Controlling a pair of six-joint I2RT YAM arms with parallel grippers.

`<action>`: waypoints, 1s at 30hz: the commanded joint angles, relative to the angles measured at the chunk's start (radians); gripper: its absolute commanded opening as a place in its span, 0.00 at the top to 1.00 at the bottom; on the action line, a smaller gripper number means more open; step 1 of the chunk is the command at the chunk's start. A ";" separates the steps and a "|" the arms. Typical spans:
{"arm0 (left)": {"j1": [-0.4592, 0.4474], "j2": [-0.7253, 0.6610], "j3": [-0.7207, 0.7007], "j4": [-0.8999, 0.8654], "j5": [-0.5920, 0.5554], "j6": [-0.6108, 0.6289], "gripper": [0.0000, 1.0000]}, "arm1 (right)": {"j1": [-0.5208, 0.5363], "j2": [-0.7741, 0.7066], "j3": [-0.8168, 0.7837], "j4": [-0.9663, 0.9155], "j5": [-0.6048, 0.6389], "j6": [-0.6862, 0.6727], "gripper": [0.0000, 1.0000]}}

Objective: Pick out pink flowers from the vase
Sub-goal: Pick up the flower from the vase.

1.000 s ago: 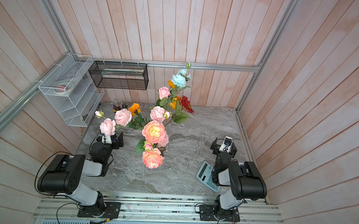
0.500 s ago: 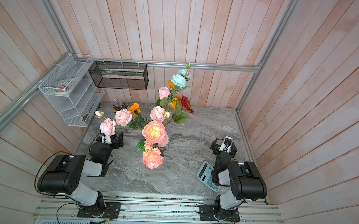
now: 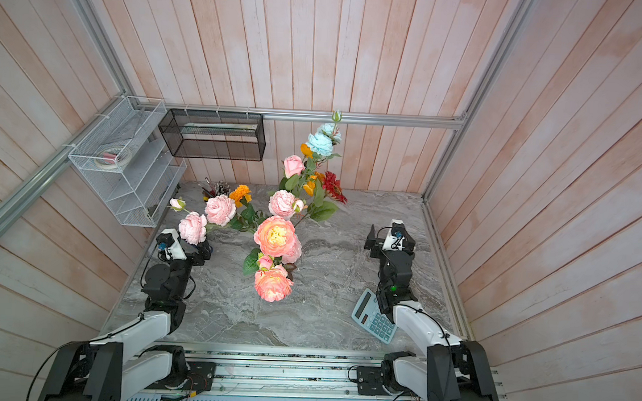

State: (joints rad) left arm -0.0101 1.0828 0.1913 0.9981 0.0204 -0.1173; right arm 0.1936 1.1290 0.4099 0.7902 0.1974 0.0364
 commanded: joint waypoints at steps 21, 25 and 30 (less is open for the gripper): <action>-0.479 0.067 -0.032 0.269 0.089 0.078 0.47 | 0.303 -0.408 -0.236 -0.133 -0.352 0.212 0.02; -0.488 0.104 0.002 0.288 0.106 0.071 0.49 | 0.356 -0.429 -0.241 -0.132 -0.375 0.197 0.02; -0.488 0.170 0.056 0.306 0.130 0.054 0.53 | 0.447 -0.425 -0.233 -0.132 -0.357 0.146 0.02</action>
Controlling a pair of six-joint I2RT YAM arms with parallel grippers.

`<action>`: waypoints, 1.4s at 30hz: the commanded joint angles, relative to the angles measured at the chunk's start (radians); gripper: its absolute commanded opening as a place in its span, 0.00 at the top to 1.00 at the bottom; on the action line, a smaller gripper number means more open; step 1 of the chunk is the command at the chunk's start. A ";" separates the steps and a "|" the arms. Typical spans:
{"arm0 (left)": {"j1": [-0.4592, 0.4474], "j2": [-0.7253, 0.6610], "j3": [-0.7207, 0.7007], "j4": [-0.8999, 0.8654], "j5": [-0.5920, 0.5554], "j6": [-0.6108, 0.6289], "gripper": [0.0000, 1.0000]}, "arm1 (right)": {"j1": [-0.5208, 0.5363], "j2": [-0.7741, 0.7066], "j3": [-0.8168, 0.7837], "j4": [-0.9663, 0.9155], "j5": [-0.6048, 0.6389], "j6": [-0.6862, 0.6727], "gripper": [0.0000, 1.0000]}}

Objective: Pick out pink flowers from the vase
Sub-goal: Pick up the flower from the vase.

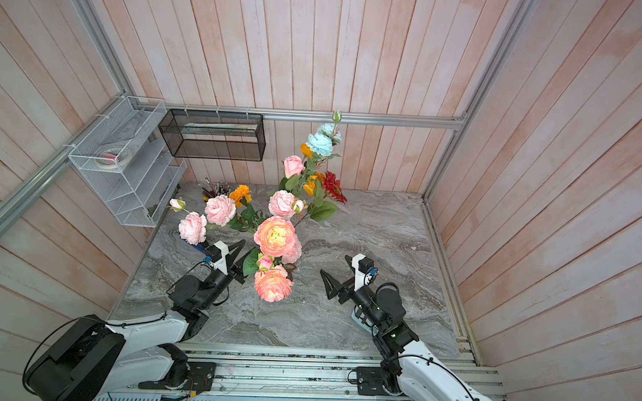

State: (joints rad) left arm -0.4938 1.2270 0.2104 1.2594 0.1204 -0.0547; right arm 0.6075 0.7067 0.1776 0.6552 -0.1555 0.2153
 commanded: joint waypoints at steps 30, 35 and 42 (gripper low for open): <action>-0.006 0.127 0.180 0.006 0.134 -0.079 0.85 | 0.068 -0.024 -0.006 -0.021 0.031 -0.036 0.02; -0.006 0.098 0.219 -0.058 0.139 -0.054 0.89 | 0.067 -0.029 0.002 -0.028 0.030 -0.037 0.02; -0.006 0.028 0.341 -0.287 0.134 -0.027 0.95 | 0.068 -0.044 0.044 -0.076 0.061 -0.033 0.02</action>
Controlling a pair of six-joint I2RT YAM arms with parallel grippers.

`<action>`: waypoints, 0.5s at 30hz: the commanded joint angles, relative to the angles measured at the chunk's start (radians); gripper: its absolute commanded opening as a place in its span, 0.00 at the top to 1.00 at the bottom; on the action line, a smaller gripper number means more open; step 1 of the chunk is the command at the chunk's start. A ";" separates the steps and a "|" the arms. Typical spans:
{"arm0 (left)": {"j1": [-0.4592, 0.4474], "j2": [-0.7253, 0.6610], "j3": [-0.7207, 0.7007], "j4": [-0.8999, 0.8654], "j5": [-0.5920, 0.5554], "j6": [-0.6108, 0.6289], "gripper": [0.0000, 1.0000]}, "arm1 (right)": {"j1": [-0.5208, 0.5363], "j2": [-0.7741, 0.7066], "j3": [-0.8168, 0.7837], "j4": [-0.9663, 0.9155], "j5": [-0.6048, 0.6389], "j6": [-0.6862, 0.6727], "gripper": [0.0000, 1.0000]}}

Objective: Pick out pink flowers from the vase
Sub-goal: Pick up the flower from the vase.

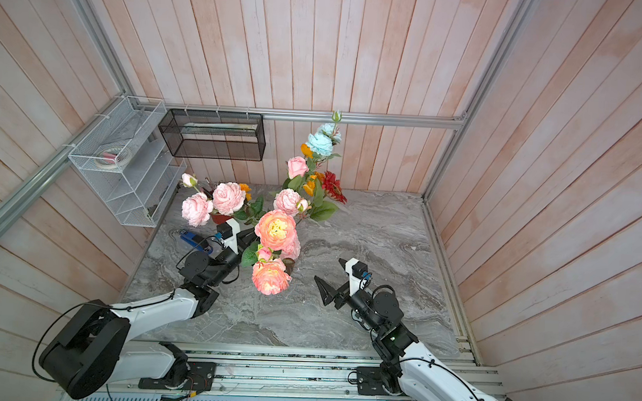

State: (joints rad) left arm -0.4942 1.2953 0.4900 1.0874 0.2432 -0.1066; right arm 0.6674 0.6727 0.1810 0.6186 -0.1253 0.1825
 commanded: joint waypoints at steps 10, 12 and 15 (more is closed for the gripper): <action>-0.006 -0.153 0.180 -0.343 -0.031 0.090 1.00 | 0.006 -0.005 0.172 -0.202 0.086 -0.012 0.02; -0.005 -0.164 0.211 -0.378 -0.040 0.104 1.00 | 0.007 -0.005 0.180 -0.210 0.081 -0.011 0.02; -0.006 -0.175 0.259 -0.428 -0.047 0.122 1.00 | 0.007 -0.004 0.197 -0.234 0.082 -0.007 0.02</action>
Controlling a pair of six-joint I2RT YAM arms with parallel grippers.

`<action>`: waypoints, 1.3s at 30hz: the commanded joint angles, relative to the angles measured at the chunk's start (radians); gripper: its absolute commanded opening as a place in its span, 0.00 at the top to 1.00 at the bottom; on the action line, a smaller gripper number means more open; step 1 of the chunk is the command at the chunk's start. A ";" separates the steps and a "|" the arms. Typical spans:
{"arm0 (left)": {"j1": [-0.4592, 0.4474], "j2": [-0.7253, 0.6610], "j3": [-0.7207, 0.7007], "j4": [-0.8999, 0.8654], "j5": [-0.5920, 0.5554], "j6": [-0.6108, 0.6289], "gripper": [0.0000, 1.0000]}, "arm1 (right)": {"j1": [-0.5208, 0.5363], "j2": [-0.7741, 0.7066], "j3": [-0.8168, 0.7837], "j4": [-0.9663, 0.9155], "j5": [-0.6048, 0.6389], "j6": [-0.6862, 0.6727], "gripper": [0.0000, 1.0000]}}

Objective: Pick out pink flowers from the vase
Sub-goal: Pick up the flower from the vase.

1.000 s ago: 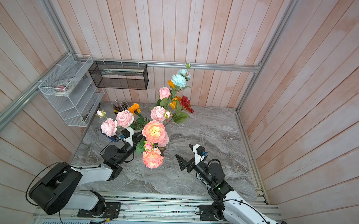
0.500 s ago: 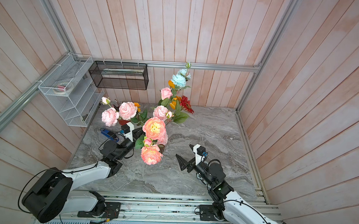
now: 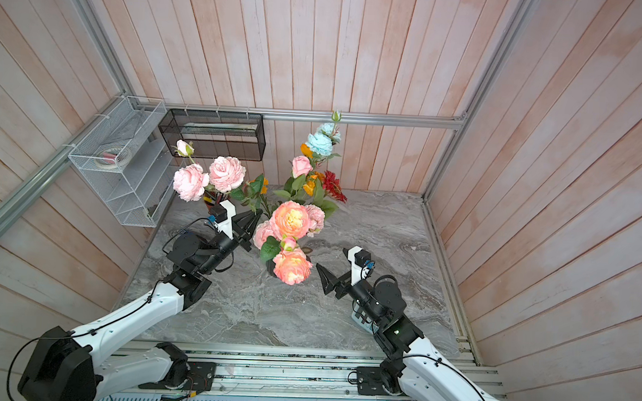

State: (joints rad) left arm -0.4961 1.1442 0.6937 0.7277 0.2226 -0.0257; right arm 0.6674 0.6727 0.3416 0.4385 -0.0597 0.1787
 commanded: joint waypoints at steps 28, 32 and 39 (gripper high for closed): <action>-0.004 -0.186 0.318 -0.401 -0.070 0.033 1.00 | 0.007 0.022 0.156 -0.148 -0.022 -0.002 0.02; -0.003 -0.240 0.358 -0.472 -0.103 0.014 1.00 | 0.007 0.024 0.176 -0.169 -0.044 -0.004 0.01; -0.004 -0.338 0.413 -0.682 -0.246 -0.027 1.00 | 0.008 -0.001 0.200 -0.225 -0.056 -0.005 0.02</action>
State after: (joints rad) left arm -0.4984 0.8257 1.0599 0.1883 0.0551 -0.0246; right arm 0.6674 0.6907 0.5102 0.2592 -0.0940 0.1787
